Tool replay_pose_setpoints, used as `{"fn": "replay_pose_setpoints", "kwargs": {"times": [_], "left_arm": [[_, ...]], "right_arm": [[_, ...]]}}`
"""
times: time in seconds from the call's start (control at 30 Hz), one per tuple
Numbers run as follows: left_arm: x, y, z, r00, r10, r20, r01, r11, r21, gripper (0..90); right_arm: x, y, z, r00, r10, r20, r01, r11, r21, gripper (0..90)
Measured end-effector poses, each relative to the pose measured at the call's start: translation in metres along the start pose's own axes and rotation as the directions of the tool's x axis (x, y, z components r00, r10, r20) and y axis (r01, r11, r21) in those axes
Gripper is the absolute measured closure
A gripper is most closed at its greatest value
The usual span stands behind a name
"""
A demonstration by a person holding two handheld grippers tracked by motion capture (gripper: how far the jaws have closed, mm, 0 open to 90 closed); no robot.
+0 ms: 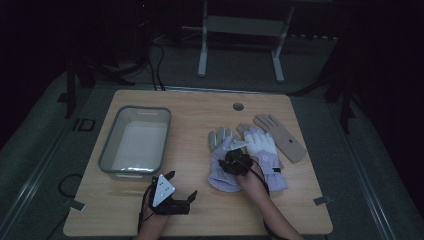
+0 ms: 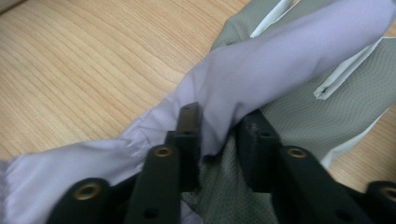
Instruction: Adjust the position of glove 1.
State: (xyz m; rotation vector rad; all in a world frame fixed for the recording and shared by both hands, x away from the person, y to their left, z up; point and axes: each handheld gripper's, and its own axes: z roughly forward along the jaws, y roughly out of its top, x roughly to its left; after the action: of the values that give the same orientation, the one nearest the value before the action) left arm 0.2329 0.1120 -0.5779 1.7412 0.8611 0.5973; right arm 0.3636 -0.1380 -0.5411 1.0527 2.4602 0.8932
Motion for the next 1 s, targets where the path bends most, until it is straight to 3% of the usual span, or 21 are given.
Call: {"fn": "replay_pose_setpoints", "kwargs": {"times": [0.1, 0.27, 0.57, 1.0], "left_arm": [[0.0, 0.0, 0.0, 1.0, 0.0, 0.0, 0.0, 1.0, 0.0, 1.2], [0.0, 0.0, 0.0, 1.0, -0.002, 0.0, 0.002, 1.0, 0.002, 1.2], [0.0, 0.0, 0.0, 1.0, -0.002, -0.001, 0.002, 1.0, 0.001, 1.3], [0.0, 0.0, 0.001, 1.0, -0.005, -0.001, 0.005, 1.0, 0.004, 1.3]], "right_arm": [[-0.001, -0.001, 0.0, 0.9997, 0.016, -0.02, -0.016, 1.0, -0.005, 53.8], [0.001, -0.001, -0.007, 0.9997, 0.008, -0.023, -0.009, 1.0, -0.01, 39.3], [-0.01, 0.005, -0.039, 0.9997, 0.014, -0.021, -0.016, 0.996, -0.084, 32.6], [-0.044, 0.005, -0.077, 0.9985, 0.046, 0.029, -0.042, 0.991, -0.129, 38.1]]}}
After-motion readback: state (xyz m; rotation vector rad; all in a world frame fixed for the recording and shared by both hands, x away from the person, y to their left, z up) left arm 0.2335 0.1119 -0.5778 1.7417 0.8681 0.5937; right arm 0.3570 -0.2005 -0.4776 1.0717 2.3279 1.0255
